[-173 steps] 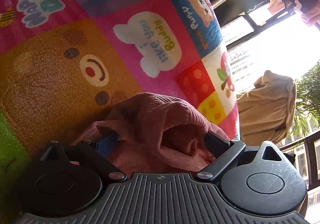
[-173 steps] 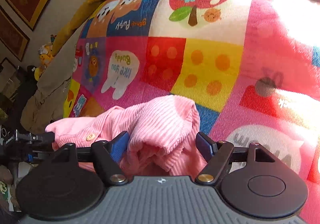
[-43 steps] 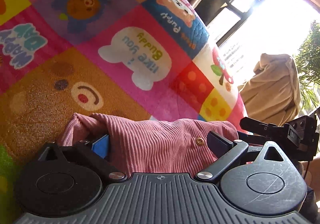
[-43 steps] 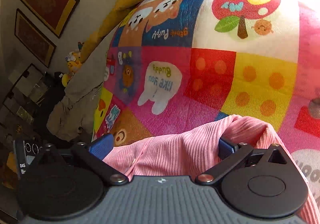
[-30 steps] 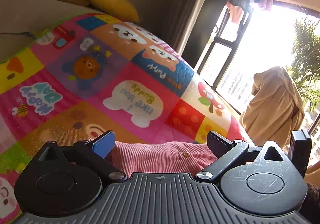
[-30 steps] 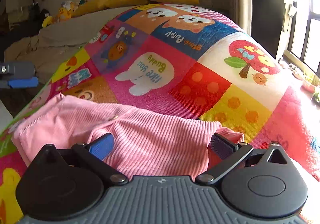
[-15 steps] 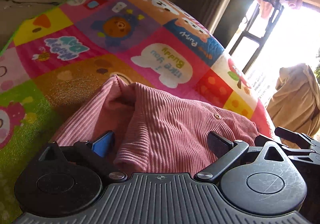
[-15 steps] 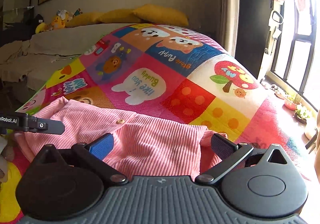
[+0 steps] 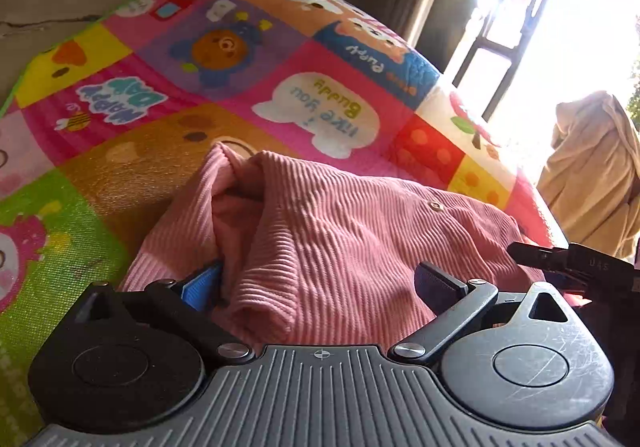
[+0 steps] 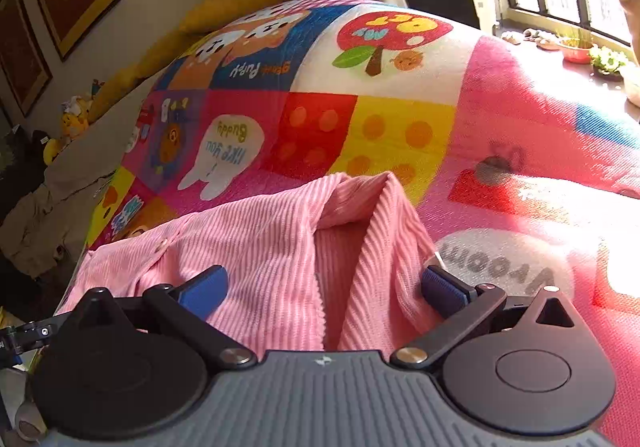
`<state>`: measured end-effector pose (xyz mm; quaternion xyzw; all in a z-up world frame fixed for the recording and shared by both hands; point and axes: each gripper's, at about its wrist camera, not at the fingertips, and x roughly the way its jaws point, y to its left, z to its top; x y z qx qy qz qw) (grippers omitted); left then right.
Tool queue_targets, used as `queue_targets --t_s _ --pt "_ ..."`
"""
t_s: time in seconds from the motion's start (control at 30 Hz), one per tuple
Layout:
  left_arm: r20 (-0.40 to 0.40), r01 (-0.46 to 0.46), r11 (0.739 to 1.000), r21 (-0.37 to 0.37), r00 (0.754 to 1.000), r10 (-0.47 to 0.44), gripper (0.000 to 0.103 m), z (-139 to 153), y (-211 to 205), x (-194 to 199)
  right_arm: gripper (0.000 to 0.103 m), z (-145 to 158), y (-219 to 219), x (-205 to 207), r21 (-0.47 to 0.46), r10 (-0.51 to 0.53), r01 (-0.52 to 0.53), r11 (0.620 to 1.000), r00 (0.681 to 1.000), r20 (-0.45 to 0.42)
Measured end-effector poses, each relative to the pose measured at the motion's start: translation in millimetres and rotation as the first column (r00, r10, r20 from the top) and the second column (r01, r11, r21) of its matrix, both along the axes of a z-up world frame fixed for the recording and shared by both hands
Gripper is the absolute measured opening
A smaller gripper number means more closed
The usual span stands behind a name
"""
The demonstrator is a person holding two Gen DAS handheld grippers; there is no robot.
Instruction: Fold clothes
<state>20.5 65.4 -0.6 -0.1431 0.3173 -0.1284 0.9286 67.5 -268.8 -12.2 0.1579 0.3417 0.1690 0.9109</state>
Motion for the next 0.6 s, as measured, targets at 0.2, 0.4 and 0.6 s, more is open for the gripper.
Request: queue_targets --t_s 0.2,0.4,0.6 --pt "-0.002 0.153 0.986 0.059 0.988 -0.153 0.101 -4.5 -25.9 -13.0 0.103 0.5 11.9 -22.5 -0.027 0.132 -0.132 0.991 0.991 0.024" --pt "-0.008 0.141 0.989 -0.038 0.99 -0.141 0.103 -9.9 -12.6 -9.6 0.103 0.2 8.6 -35.0 -0.035 0.184 -0.183 0.983 0.982 0.032" --pt "-0.009 0.11 0.993 0.043 0.994 -0.11 0.103 -6.7 -26.8 -8.3 0.103 0.9 6.2 -40.5 -0.044 0.207 -0.206 0.978 0.978 0.038"
